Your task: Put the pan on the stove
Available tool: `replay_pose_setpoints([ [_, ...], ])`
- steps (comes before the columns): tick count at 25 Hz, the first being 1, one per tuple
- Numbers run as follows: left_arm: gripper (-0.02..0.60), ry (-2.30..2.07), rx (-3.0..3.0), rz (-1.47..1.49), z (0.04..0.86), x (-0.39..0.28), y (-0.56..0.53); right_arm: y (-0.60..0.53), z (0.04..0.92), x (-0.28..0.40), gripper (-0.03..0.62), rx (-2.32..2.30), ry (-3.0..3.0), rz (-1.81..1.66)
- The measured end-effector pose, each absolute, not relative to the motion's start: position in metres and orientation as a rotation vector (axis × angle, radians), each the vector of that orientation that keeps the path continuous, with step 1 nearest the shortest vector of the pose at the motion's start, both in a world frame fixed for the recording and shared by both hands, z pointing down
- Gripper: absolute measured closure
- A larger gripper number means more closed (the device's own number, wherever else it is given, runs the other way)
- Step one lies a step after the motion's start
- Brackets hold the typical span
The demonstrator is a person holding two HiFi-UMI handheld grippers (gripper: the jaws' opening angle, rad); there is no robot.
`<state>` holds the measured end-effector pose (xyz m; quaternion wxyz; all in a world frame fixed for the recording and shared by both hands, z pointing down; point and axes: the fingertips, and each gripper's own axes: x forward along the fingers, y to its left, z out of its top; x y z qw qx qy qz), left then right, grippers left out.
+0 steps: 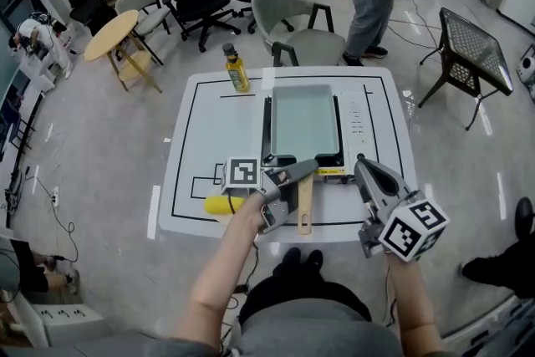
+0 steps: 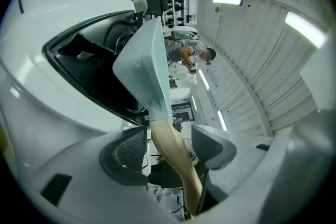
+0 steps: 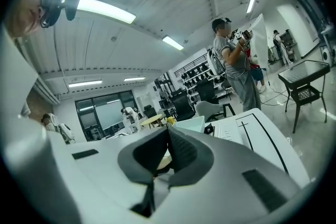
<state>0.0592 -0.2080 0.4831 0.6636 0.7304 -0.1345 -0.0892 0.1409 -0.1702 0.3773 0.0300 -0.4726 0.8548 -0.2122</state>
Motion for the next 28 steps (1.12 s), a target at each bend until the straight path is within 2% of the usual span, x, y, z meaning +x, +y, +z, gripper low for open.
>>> replay_pose_setpoints([
  [9,0.328,-0.474,1.763,-0.209,0.473,0.018,-0.206,-0.174,0.383,0.140,0.591,-1.463,2.640,-0.664],
  [16,0.336,-0.917,2.078,-0.016,0.457,-0.028,-0.222,-0.177,0.388,0.134,0.591,-1.473,2.649,-0.658],
  [25,0.527,-1.225,2.304,0.121,0.434,-0.037,-0.231,-0.177,0.391,0.130,0.591,-1.503,2.647,-0.642],
  [28,0.568,-1.299,2.360,0.166,0.428,-0.040,-0.232,-0.176,0.393,0.129,0.591,-1.497,2.642,-0.644],
])
